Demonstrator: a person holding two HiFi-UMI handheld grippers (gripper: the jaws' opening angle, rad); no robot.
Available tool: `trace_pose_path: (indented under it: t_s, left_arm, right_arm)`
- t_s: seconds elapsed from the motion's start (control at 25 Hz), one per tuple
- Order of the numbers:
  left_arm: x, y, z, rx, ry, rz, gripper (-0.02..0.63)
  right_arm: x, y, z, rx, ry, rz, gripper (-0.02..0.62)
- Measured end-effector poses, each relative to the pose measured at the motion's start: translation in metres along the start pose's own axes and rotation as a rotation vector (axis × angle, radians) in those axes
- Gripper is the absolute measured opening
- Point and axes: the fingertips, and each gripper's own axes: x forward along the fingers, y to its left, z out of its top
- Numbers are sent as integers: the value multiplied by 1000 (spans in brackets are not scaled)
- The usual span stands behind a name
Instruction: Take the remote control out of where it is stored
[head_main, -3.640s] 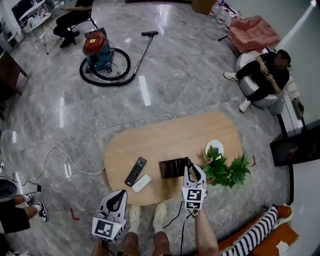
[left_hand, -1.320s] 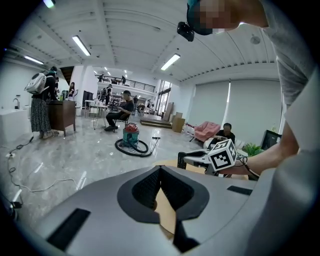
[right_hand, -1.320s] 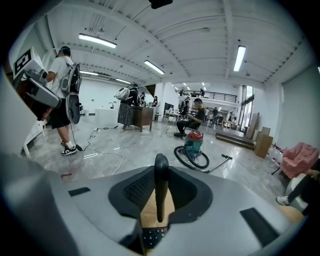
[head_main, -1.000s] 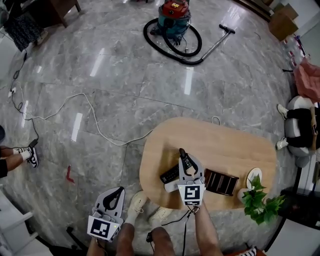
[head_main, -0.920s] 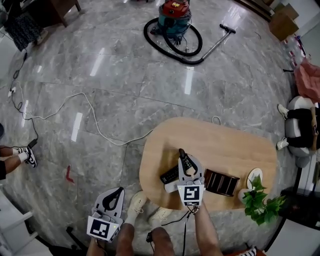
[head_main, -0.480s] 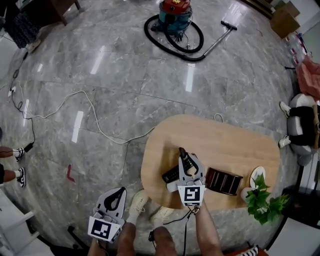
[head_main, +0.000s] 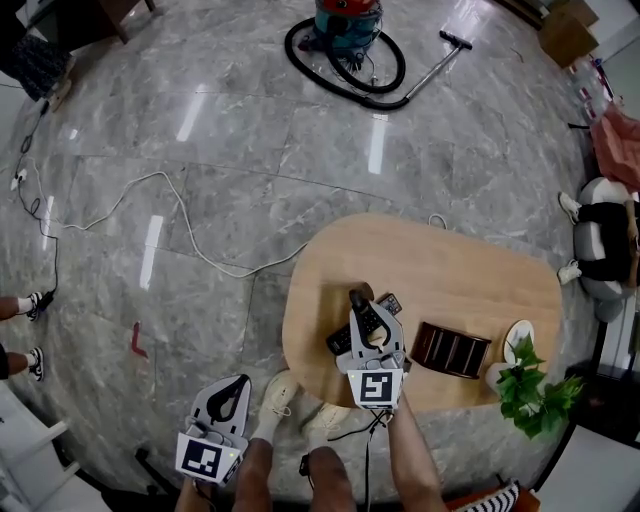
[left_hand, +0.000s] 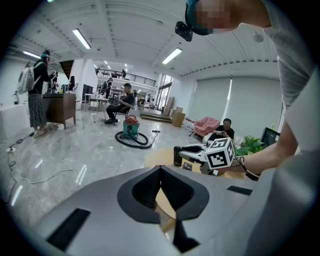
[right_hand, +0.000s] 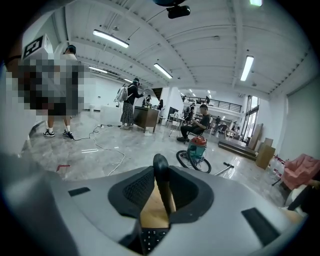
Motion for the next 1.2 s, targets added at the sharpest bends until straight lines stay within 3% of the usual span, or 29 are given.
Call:
trace_pose_path:
  t_s: [0.28, 1.2]
  left_arm:
    - [-7, 6, -10, 2, 17, 3, 6]
    - [-22, 17, -26, -11, 32, 8, 6]
  right_arm:
    - [-1, 23, -7, -85, -17, 8, 92]
    - [7, 68, -34, -154, 53, 32, 127]
